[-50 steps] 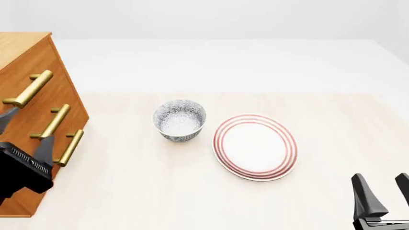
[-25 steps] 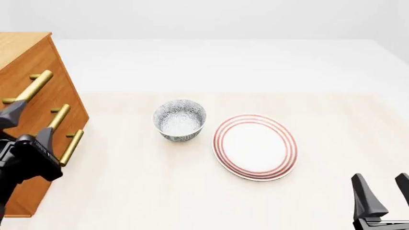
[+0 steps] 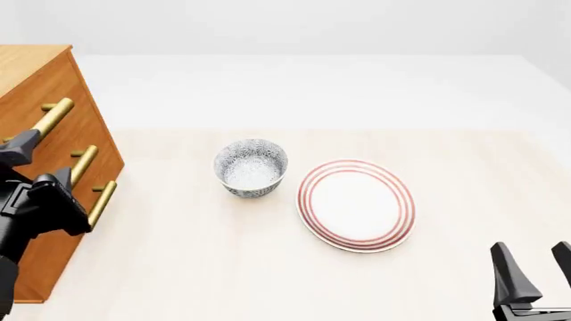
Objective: Open the top drawer of the cabinet.
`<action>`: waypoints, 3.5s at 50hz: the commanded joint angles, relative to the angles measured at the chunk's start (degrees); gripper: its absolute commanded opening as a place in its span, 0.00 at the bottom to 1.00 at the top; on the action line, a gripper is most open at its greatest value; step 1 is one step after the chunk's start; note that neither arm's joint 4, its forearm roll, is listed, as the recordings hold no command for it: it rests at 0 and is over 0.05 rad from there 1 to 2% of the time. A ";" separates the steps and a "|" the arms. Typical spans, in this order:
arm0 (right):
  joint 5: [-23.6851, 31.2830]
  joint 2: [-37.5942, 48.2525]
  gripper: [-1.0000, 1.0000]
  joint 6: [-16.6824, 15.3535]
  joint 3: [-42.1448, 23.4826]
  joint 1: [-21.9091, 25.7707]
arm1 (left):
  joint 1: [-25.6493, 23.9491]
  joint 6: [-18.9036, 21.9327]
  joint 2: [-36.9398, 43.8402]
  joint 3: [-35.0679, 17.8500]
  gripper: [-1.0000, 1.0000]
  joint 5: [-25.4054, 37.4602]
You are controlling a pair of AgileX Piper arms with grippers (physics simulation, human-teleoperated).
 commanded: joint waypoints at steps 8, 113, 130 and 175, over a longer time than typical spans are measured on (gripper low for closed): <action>0.00 0.01 1.00 0.01 0.00 0.01 | 2.64 1.01 7.00 -2.86 1.00 -3.96; 0.00 0.01 1.00 0.00 0.00 0.01 | -0.25 7.87 13.27 -1.77 0.00 -11.63; 0.00 0.00 1.00 0.01 0.00 0.01 | -3.05 7.88 10.91 -2.90 0.00 -8.49; 0.00 0.01 1.00 0.00 0.00 -0.01 | -9.54 8.20 10.32 -5.17 0.00 -6.27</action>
